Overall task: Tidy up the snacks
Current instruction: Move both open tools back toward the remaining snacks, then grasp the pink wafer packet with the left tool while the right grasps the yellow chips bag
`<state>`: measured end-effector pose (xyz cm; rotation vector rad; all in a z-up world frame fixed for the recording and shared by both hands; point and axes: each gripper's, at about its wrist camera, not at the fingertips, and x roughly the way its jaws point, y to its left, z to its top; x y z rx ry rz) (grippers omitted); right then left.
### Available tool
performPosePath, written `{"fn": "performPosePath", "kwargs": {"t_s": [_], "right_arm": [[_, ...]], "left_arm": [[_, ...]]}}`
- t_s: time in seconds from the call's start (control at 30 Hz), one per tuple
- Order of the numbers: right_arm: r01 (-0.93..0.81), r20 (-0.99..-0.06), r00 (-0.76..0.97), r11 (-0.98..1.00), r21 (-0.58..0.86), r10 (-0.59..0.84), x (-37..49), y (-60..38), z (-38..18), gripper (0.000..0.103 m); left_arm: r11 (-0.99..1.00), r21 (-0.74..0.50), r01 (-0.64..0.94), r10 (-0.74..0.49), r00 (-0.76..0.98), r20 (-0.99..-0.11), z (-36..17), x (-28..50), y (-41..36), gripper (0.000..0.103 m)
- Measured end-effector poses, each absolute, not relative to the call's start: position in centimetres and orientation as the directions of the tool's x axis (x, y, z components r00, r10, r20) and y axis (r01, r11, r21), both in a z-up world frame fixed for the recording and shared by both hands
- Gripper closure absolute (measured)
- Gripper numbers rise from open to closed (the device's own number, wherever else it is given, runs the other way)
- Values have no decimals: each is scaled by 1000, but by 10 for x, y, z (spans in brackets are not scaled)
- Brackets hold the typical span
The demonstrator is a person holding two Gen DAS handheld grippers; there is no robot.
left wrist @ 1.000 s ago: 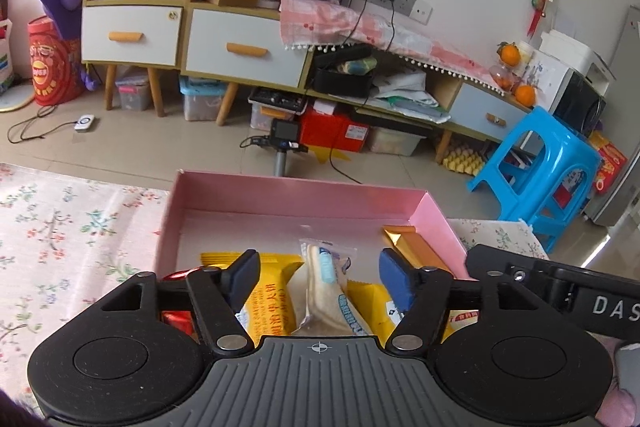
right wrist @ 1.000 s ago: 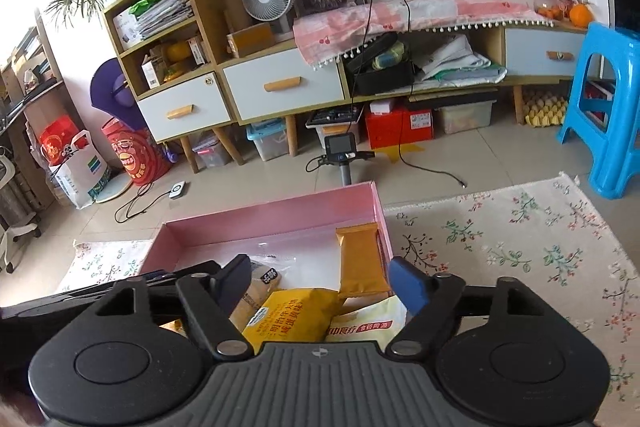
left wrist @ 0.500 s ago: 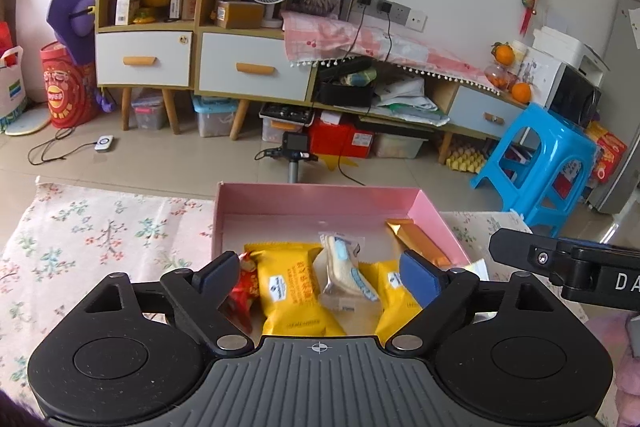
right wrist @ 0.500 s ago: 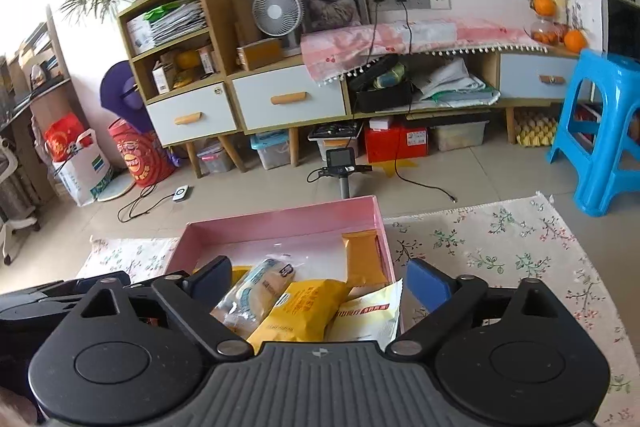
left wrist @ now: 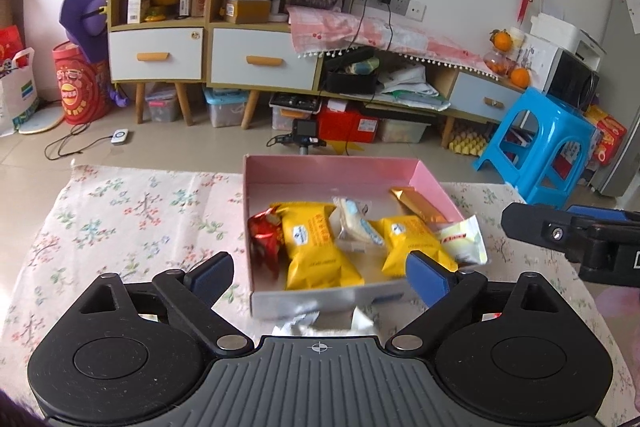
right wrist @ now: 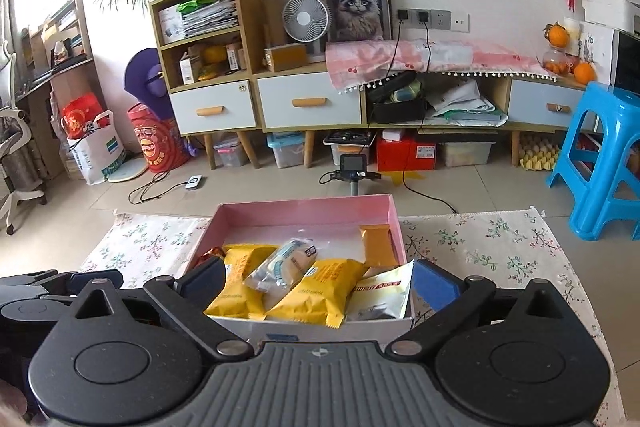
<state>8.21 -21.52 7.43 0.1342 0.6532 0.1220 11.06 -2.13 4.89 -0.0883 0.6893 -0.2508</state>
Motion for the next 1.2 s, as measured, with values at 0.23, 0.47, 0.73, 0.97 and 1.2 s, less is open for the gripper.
{"fn": "performPosePath", "kwargs": {"t_s": [0.23, 0.47, 0.73, 0.97, 1.2], "right_arm": [[-57, -592, 790, 981, 185, 158, 63, -216, 76, 12], [-49, -592, 791, 980, 191, 155, 44, -221, 68, 11], [-106, -604, 779, 985, 139, 169, 27, -216, 58, 10], [-165, -616, 761, 979, 123, 206, 8, -208, 43, 10], [-271, -598, 762, 961, 53, 248, -15, -197, 35, 10]], "left_arm": [[968, -168, 185, -250, 736, -630, 50, 89, -8, 7], [964, -207, 168, -263, 713, -650, 44, 73, 13, 6], [964, -212, 158, -261, 703, -662, 30, 54, 37, 6], [961, -214, 177, -277, 686, -673, 20, 37, 50, 6], [958, -186, 219, -287, 701, -653, 9, 17, 53, 5]]}}
